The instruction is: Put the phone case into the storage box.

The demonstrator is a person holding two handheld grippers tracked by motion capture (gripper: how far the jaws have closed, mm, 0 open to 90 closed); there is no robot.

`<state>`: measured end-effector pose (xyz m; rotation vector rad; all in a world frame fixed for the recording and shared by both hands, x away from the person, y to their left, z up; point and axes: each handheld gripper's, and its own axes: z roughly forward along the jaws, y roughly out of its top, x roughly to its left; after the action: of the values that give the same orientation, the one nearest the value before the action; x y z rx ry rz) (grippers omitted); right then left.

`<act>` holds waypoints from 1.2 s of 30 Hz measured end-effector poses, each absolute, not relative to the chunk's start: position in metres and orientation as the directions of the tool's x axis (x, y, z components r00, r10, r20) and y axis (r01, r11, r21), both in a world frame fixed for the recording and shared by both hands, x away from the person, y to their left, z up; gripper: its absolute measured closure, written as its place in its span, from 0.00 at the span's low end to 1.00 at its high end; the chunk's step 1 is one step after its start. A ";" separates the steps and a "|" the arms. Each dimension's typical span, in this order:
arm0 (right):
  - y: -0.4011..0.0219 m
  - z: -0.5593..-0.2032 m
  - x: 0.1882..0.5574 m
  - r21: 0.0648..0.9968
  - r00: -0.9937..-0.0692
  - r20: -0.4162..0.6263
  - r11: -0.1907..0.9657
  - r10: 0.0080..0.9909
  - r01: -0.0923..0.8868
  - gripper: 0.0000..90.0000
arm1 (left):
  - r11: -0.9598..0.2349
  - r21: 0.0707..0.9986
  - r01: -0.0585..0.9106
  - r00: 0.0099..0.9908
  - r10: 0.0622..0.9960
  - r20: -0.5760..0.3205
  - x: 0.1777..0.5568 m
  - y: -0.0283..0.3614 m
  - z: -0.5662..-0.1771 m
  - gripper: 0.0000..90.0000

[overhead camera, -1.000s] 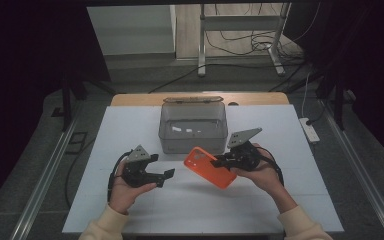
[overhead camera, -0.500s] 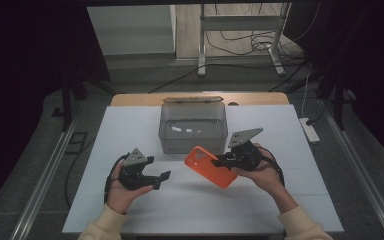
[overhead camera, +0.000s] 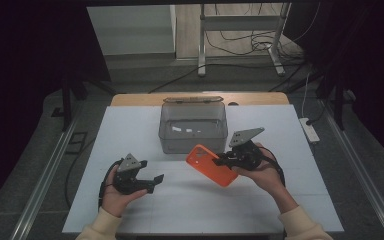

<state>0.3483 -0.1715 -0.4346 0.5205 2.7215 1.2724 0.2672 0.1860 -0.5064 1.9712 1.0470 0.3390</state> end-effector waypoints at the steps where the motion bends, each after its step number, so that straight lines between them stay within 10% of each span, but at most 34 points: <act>1: -0.171 -0.435 0.348 0.758 -0.937 0.057 0.597 0.344 0.265 0.89 | -0.284 0.788 0.546 0.608 0.781 -0.140 0.267 0.187 -0.507 0.18; 36: -0.176 -0.408 0.342 0.776 -0.900 -0.025 0.576 0.435 0.257 0.89 | -0.272 0.793 0.545 0.595 0.792 -0.137 0.265 0.190 -0.511 0.19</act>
<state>0.3420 -0.1762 -0.4085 0.5779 2.5944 1.2272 0.2647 0.1902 -0.5108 1.9593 1.0645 0.3614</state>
